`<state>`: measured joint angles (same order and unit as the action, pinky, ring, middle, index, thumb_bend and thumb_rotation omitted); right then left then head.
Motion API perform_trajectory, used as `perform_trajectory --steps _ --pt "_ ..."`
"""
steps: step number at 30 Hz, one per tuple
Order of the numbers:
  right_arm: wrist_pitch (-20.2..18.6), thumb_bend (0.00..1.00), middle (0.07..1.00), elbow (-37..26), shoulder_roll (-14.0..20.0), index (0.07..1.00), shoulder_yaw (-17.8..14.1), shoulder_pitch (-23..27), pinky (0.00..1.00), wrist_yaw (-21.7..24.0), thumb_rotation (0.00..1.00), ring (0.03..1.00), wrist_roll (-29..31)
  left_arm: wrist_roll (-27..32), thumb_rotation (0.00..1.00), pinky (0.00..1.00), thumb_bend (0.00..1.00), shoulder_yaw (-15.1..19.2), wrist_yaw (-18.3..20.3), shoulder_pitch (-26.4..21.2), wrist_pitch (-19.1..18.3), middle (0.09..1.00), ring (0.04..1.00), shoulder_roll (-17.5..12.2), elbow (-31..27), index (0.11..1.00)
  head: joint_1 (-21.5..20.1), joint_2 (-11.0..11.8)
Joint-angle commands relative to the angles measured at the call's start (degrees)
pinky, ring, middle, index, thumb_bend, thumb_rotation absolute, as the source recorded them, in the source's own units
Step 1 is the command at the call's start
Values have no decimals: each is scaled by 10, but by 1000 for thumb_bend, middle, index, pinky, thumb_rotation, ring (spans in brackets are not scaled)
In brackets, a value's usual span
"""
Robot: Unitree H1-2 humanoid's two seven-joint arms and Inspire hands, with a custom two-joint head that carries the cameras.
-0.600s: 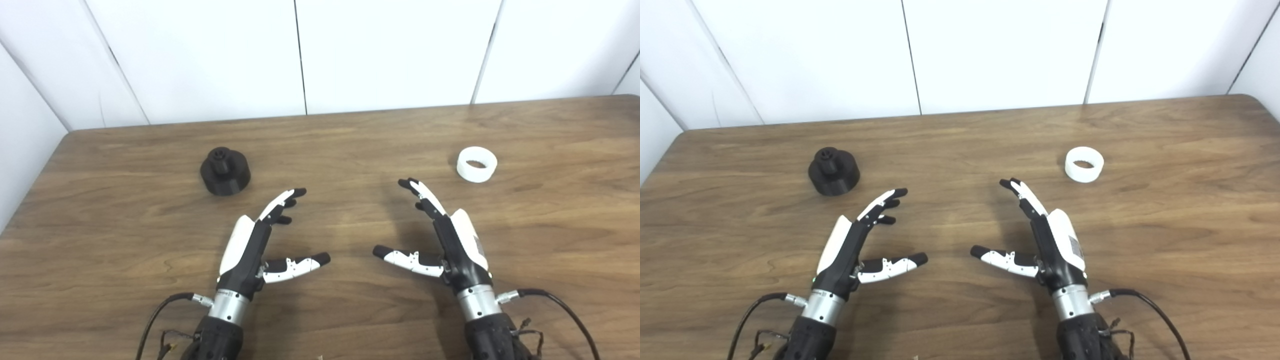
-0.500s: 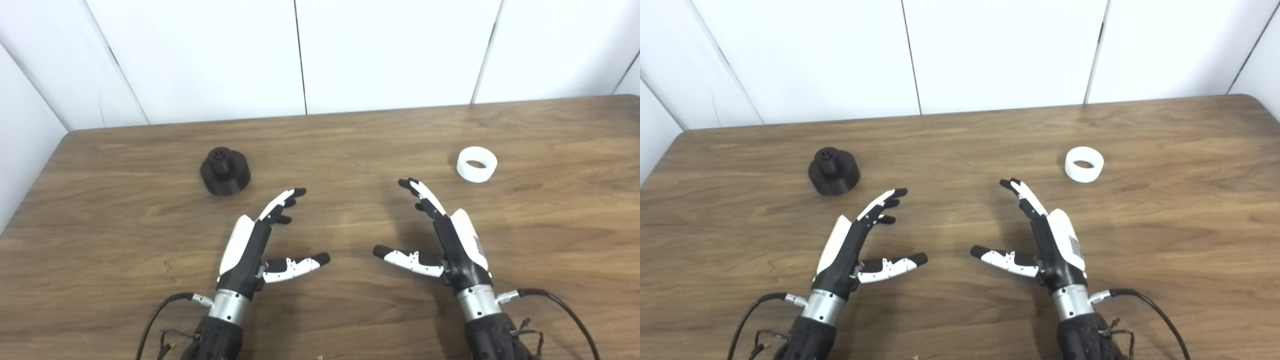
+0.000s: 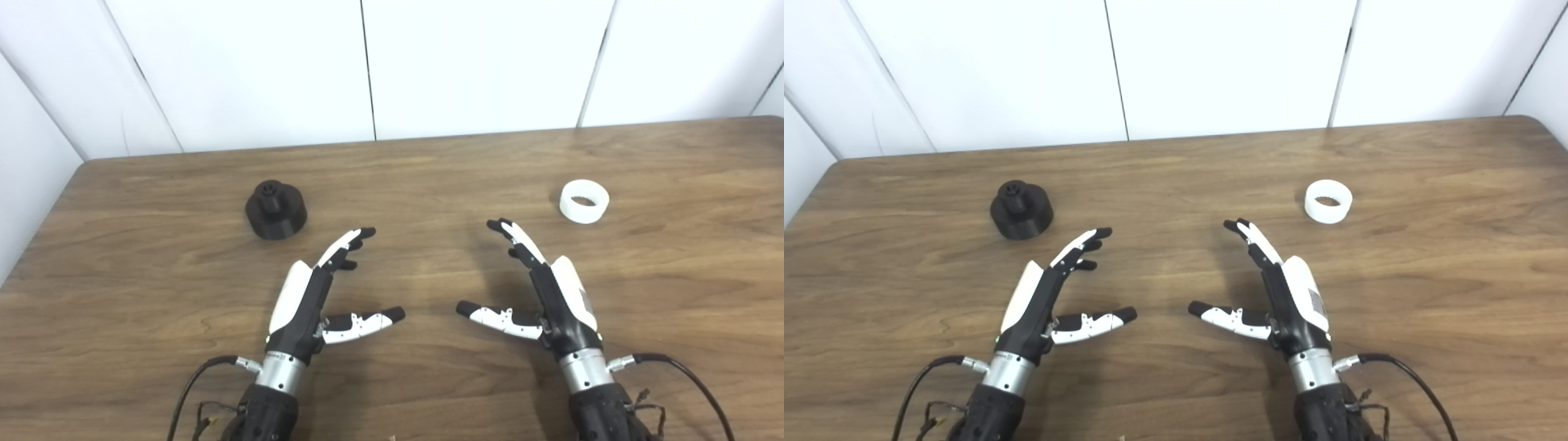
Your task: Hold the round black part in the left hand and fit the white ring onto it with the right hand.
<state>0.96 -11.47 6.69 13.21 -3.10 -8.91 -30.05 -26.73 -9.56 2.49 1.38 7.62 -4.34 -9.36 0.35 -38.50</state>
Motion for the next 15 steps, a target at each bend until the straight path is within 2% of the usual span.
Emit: perform_trajectory --steps 1,4,6,8,9,11,15 --pt "8 816 933 -10 -22 881 -1 11 828 -2 399 906 1 -2 298 741 826 0 -11 -17 9 909 866 0 -22 858 5 3" --pt "11 814 934 -7 -20 881 -3 10 827 -1 406 907 4 -6 303 733 826 -2 -13 -16 10 907 860 2 -20 856 14 6" --pt "17 809 937 -4 -14 881 -6 9 837 1 408 913 12 -9 303 740 826 -6 -14 -15 8 908 860 8 -18 855 59 16" --pt "28 803 940 2 -6 882 -12 7 856 1 398 924 24 -18 309 765 825 -11 -16 -14 4 909 867 14 -15 855 90 20" --pt "32 804 941 6 -3 883 -14 6 863 0 398 928 27 -21 312 774 824 -13 -17 -14 4 909 870 16 -13 856 90 20" --pt "43 815 937 14 5 884 -21 6 853 -1 409 921 36 -28 315 785 824 -18 -19 -15 3 913 876 23 -9 858 129 29" --pt "71 822 934 32 15 887 -32 6 860 -4 415 916 47 -45 312 788 830 -25 -29 -15 4 918 879 33 2 862 146 35"
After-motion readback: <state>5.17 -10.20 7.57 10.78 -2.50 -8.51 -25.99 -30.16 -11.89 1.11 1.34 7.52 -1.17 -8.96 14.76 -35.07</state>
